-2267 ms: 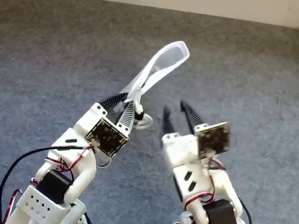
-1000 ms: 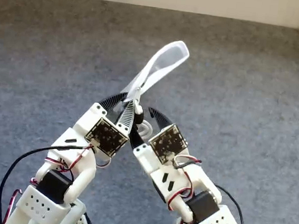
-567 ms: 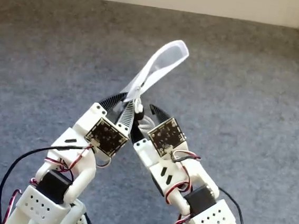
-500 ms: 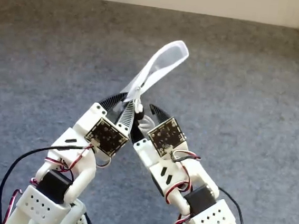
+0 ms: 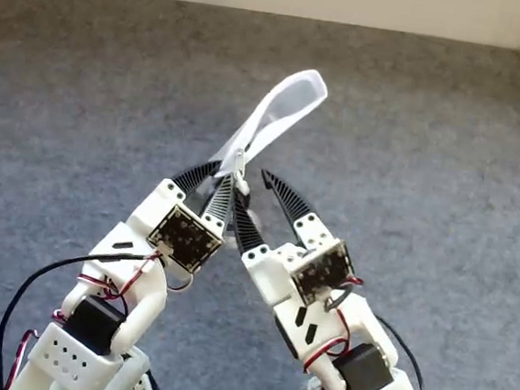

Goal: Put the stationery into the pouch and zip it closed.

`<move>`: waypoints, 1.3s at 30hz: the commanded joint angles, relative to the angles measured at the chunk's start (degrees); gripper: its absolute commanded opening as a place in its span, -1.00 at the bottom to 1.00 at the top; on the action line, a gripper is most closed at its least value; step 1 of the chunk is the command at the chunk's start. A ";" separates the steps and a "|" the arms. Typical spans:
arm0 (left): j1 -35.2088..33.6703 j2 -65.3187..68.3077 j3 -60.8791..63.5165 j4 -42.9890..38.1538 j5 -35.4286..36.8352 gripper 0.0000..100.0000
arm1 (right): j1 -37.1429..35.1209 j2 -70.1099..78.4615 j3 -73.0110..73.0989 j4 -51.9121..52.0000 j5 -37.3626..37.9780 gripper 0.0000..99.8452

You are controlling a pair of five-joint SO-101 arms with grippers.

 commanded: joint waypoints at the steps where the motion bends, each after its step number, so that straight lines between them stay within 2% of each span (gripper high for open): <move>1: -1.36 -1.01 -0.66 0.09 -0.53 -0.99 | 0.75 4.18 -1.45 -0.48 0.62 -0.75; 9: -1.36 -1.01 -0.66 0.18 -0.53 -0.99 | 1.80 18.86 -4.18 -4.79 0.44 -0.76; 24: -1.36 -1.10 0.75 -0.09 -0.53 -0.99 | 2.68 -0.31 -2.15 -1.80 0.35 -0.76; 39: -1.36 -1.10 0.84 -0.09 -0.53 -0.99 | 2.95 12.35 -3.21 -2.07 0.35 -0.76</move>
